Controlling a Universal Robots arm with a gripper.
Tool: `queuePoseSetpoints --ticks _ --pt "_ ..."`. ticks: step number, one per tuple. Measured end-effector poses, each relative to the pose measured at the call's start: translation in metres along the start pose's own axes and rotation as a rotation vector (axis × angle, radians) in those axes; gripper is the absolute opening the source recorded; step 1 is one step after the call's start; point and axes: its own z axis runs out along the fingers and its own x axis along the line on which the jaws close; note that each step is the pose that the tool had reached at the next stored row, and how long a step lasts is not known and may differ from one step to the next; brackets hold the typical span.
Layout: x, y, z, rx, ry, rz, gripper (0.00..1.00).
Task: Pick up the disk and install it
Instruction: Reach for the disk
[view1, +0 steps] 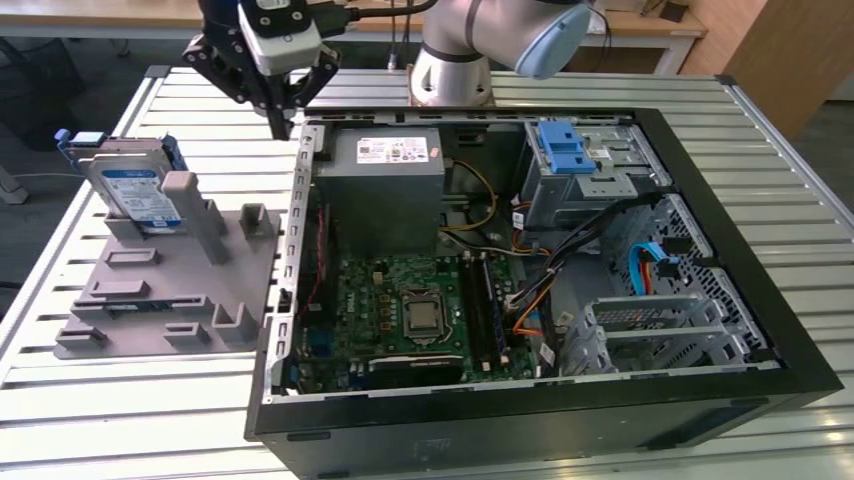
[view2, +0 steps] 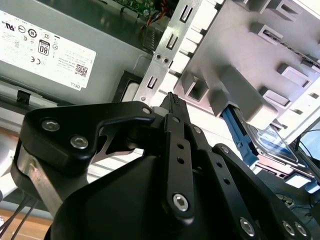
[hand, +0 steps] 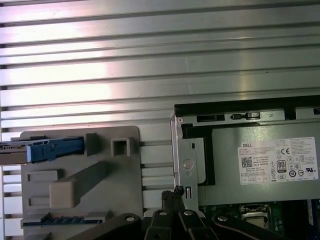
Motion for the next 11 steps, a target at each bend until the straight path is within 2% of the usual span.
queuePoseSetpoints --ticks 11 --pt "0.0027 0.0003 0.0015 -0.0001 0.0 0.0 0.11"
